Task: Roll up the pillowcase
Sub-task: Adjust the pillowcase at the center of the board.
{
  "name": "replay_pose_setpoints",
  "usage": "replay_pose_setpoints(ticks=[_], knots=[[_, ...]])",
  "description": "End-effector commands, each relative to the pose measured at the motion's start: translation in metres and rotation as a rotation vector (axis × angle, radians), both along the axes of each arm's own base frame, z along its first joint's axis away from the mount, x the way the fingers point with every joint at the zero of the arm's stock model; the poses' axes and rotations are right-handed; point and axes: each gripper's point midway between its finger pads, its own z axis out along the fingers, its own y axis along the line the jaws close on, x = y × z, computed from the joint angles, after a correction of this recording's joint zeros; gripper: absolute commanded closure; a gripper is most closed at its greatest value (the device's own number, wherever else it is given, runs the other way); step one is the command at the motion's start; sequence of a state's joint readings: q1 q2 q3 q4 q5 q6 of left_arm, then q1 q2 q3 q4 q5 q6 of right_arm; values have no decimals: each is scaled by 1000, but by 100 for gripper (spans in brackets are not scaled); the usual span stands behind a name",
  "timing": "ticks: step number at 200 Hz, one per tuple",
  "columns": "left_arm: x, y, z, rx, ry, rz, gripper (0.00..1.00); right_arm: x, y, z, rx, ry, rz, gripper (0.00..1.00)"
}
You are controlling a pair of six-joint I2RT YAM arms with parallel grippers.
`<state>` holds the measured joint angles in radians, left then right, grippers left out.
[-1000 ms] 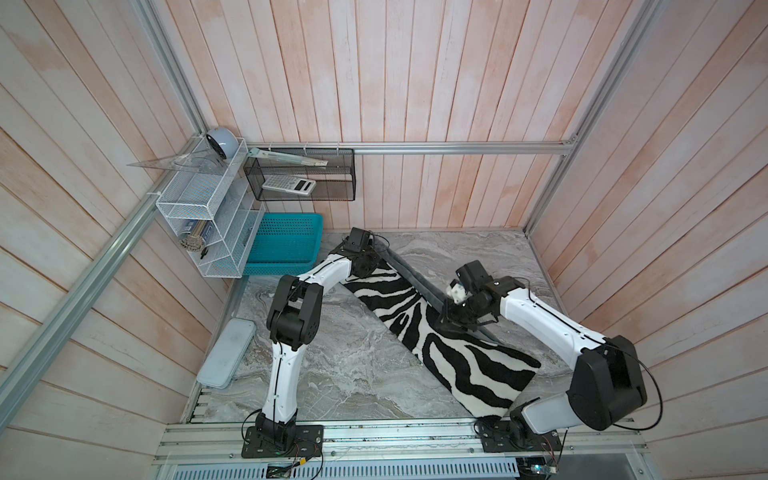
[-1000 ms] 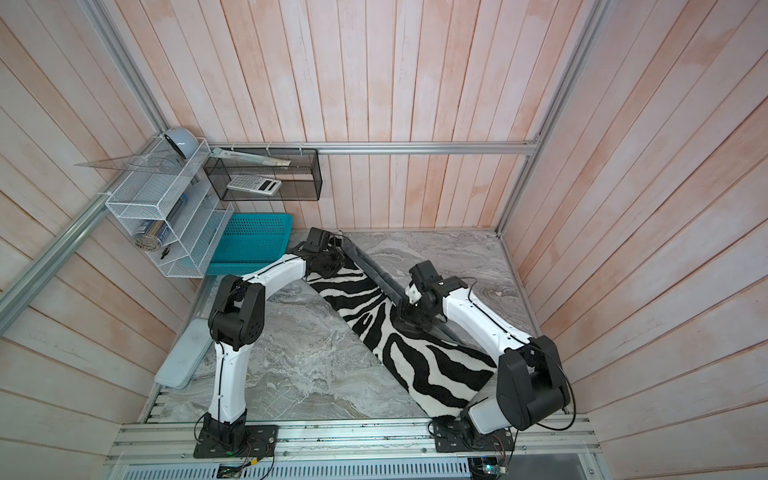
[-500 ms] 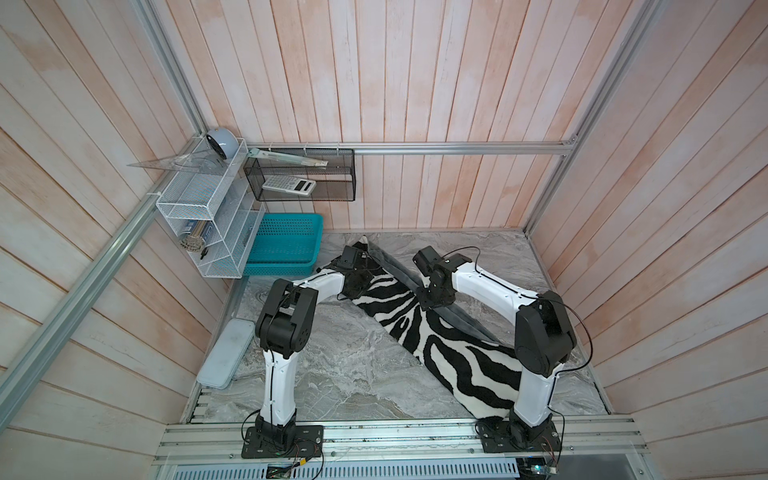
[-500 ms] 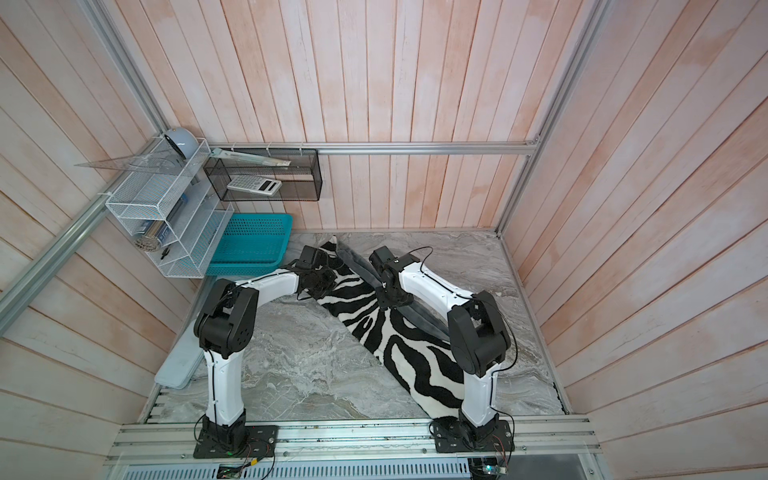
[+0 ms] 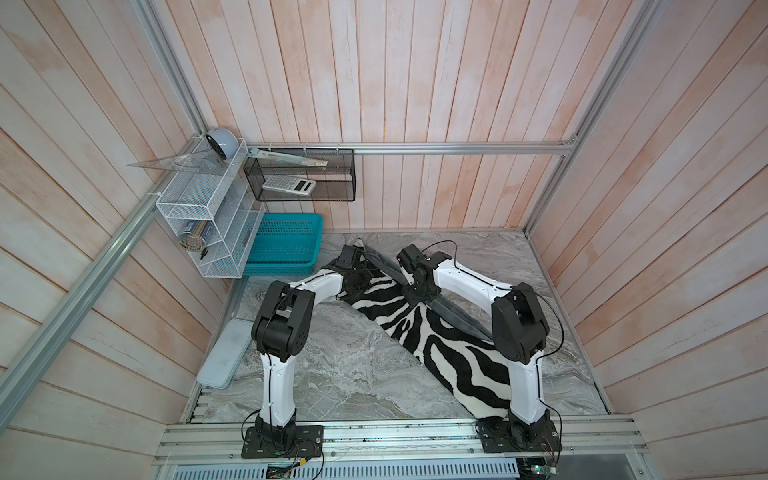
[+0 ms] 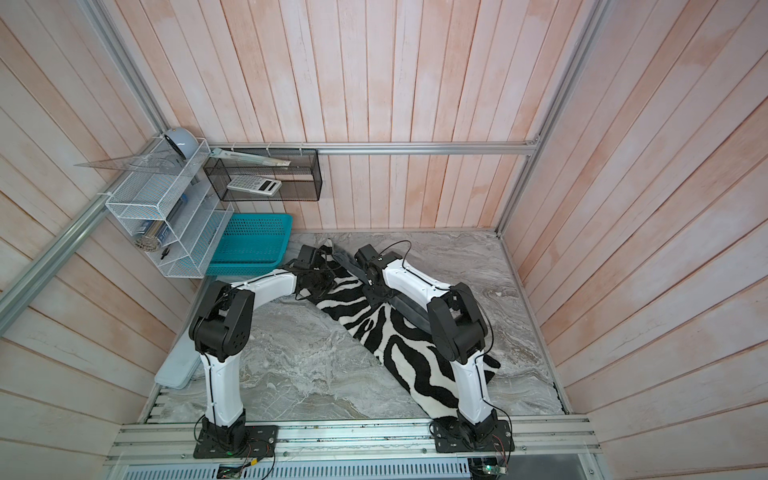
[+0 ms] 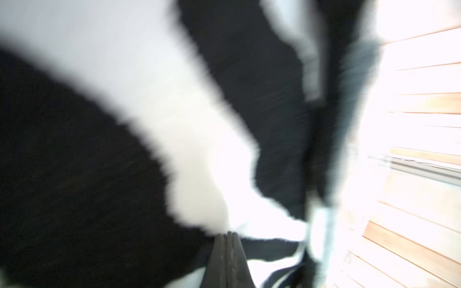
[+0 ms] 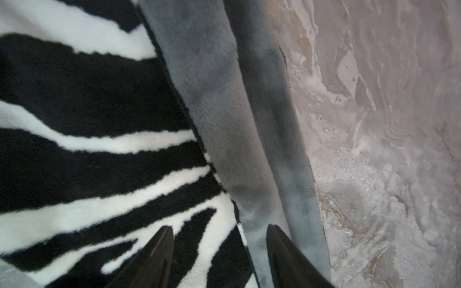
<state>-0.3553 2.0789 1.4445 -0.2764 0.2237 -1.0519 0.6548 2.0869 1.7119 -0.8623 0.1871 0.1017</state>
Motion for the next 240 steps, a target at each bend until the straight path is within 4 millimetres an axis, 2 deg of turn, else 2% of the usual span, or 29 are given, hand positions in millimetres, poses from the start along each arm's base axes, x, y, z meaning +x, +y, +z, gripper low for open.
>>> replay_pose_setpoints(ticks=[1, 37, 76, 128, 149, 202, 240], knots=[[15, 7, -1, 45, -9, -15, 100, 16, 2, 1, -50, -37, 29, 35], [18, 4, -10, 36, 6, -23, 100, 32, 4, -8, -106, -41, 28, 35], [14, 8, -16, 34, 14, -11, 100, 34, 7, -12, -119, -32, 47, 34], [14, 8, -14, 18, 7, -3, 100, 48, -7, -22, -205, -46, 21, 34], [13, 8, -12, 14, 2, -2, 100, 57, -10, -20, -211, -69, -1, 34], [9, 10, -4, 11, -20, -10, 100, 97, -45, 2, -187, -142, -136, 34], [9, 10, -4, 7, -21, -9, 100, 123, -76, 1, -191, -174, -232, 35]])
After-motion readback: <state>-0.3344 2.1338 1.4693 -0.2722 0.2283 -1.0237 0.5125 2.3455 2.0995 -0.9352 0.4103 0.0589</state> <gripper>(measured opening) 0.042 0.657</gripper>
